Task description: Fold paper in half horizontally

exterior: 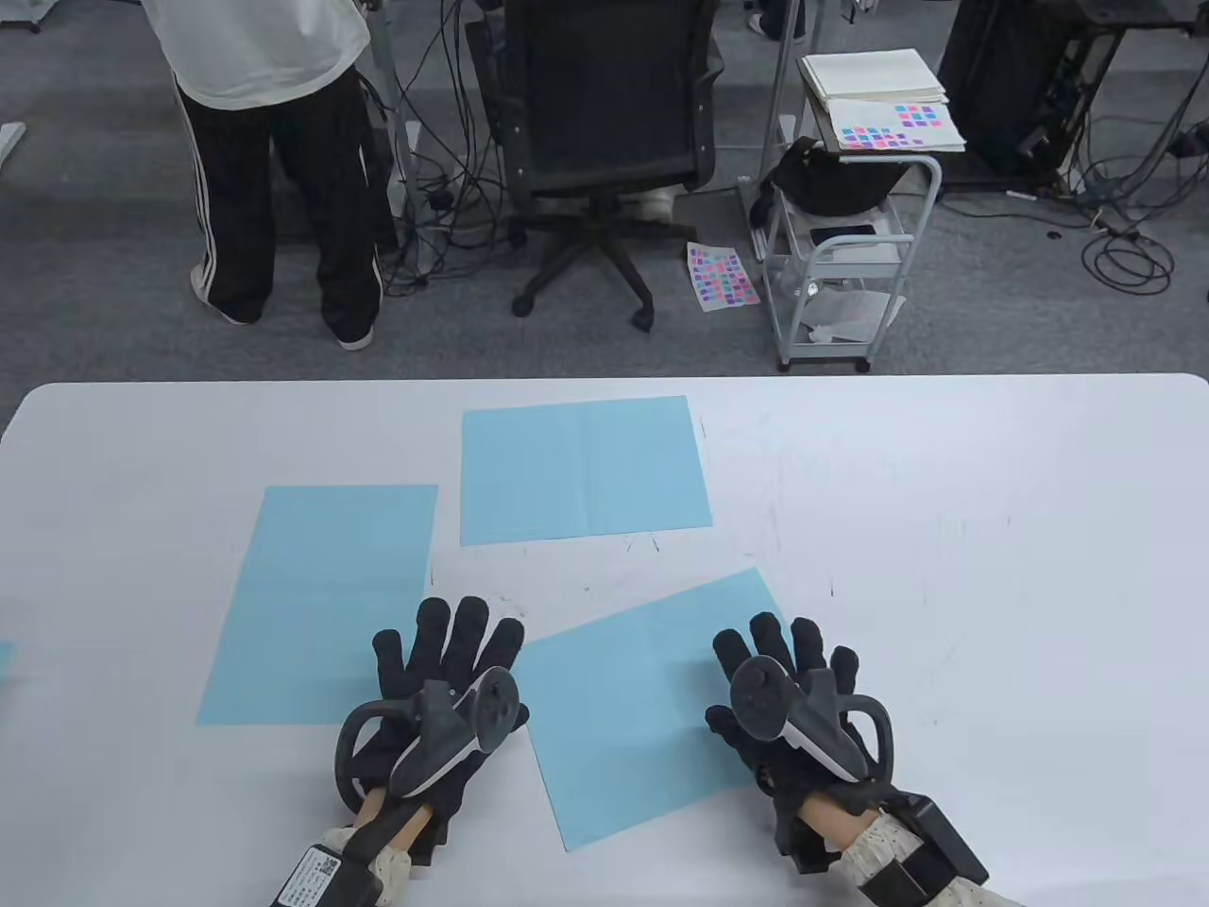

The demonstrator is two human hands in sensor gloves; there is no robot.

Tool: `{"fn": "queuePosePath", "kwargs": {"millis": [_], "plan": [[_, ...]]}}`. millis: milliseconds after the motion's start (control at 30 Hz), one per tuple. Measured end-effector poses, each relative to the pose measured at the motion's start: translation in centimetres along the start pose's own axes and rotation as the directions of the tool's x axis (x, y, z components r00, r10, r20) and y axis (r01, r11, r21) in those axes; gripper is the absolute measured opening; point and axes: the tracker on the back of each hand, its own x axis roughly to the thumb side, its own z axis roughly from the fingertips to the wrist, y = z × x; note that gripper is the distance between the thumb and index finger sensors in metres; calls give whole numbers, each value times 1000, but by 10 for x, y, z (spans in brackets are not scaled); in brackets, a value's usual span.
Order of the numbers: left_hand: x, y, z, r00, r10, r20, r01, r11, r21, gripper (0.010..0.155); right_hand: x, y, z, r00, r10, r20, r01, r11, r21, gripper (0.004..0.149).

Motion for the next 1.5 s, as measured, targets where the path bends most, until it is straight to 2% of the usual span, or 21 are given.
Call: {"fn": "queuePosePath", "kwargs": {"millis": [533,933,1100,1267,1500], "plan": [[-3,-3,-2,998,58,15,-58,998,-24,82,7,-2,-2,1000,-13,-11,13,1000,25,77],[-10,-3,-3,995,94,16,-93,995,-36,82,39,-14,-28,998,-39,-58,46,993,112,77],[-11,-3,-4,995,96,16,-95,995,-33,82,49,-5,-41,993,12,-120,12,981,196,72],[-12,-3,-4,995,98,17,-97,995,-35,82,55,16,-52,981,117,-157,-67,953,296,71],[-14,-2,-4,995,102,12,-101,994,-40,82,56,21,-52,976,152,-156,-103,953,284,71]]}}
